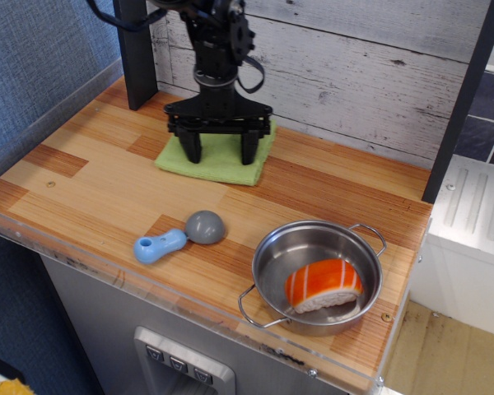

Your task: Slide towel to front left table corner

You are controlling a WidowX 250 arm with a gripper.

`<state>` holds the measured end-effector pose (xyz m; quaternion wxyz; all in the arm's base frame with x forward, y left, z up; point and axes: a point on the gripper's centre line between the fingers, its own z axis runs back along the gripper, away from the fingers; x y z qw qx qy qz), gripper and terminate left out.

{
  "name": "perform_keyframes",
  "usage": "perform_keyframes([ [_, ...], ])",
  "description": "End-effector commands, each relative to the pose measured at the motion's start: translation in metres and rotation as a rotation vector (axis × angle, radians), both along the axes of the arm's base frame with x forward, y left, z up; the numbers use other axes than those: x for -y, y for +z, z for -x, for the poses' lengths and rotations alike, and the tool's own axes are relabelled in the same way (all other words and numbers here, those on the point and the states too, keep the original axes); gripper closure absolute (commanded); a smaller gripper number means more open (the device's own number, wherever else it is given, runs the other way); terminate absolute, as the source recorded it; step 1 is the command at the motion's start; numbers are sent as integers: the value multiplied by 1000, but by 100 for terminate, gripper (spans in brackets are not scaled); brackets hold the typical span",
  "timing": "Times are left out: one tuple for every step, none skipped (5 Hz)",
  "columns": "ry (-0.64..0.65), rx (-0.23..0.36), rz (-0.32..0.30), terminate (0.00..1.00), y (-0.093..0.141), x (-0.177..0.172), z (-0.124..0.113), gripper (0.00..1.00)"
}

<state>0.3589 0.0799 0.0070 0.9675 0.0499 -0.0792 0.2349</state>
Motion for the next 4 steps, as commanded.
perform_keyframes([
  [90,-4,-50,0,11,-42,22,0],
  [141,5,-63,0,12,-61,36,0],
  [200,-3,-59,0,4,-79,60,0],
  [256,-4,-57,0,-1,-85,82,0],
])
